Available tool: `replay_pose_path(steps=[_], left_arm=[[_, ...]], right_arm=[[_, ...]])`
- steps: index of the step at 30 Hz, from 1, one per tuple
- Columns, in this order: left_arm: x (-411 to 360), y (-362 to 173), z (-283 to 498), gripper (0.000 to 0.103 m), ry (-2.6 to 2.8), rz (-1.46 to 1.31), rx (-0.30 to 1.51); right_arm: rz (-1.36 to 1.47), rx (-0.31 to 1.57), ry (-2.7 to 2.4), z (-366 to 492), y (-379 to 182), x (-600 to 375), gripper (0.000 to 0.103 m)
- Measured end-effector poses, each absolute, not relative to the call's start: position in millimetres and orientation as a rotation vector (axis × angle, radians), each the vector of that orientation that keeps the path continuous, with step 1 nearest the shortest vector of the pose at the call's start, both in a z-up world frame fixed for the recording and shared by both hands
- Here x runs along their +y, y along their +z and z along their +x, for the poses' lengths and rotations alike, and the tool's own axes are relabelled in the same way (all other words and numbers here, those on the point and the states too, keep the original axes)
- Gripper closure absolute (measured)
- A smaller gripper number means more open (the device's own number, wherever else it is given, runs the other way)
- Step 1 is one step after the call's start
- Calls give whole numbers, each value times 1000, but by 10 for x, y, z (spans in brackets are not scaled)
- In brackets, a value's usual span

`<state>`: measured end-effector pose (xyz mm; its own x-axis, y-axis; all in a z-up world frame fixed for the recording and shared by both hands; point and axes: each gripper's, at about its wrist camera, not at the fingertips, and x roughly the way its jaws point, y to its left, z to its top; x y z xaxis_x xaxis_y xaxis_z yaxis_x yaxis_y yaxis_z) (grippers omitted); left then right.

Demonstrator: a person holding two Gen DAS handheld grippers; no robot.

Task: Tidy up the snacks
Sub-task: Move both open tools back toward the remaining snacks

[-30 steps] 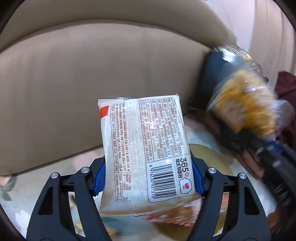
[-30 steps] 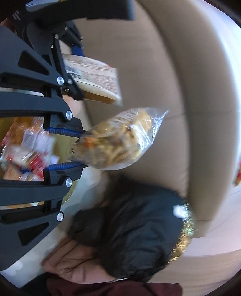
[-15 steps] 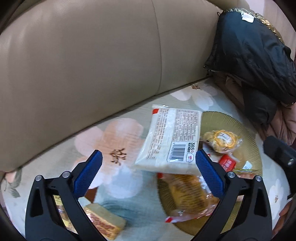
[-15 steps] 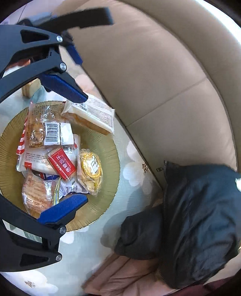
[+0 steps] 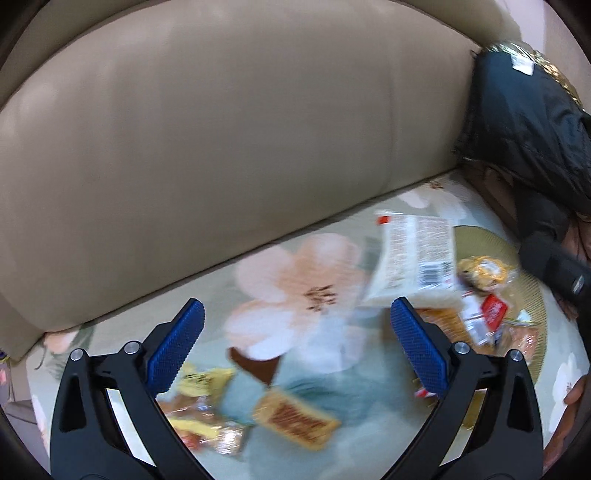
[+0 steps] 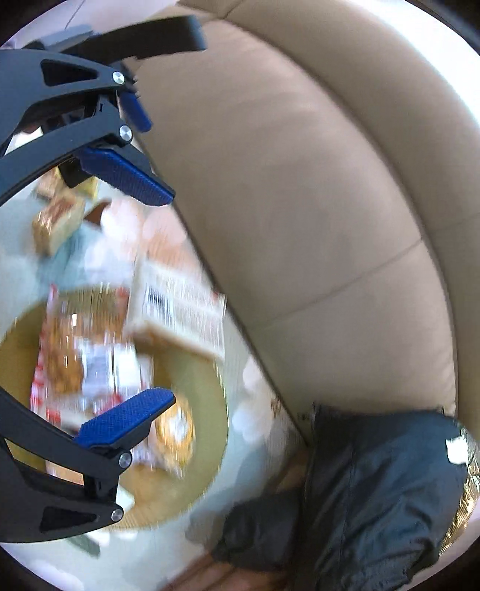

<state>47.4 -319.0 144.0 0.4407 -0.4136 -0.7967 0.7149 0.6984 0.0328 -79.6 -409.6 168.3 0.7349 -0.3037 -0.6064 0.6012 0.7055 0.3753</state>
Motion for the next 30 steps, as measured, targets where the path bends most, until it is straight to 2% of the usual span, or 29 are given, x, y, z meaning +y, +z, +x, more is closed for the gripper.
replay_pose_path(steps=[7,16,30], left_arm=[[-2581,1521,847,3,-632,334,881],[-1723,1526,1198,3,-535,303,904],[-1071,987,1384,3,-522,227,1040]], right_arm=[[569,510,-402,-437,1675,-3725,5],[282,660,-305,62,1516,-3126,5],[460,776,-253,231,1173,-3140,5]])
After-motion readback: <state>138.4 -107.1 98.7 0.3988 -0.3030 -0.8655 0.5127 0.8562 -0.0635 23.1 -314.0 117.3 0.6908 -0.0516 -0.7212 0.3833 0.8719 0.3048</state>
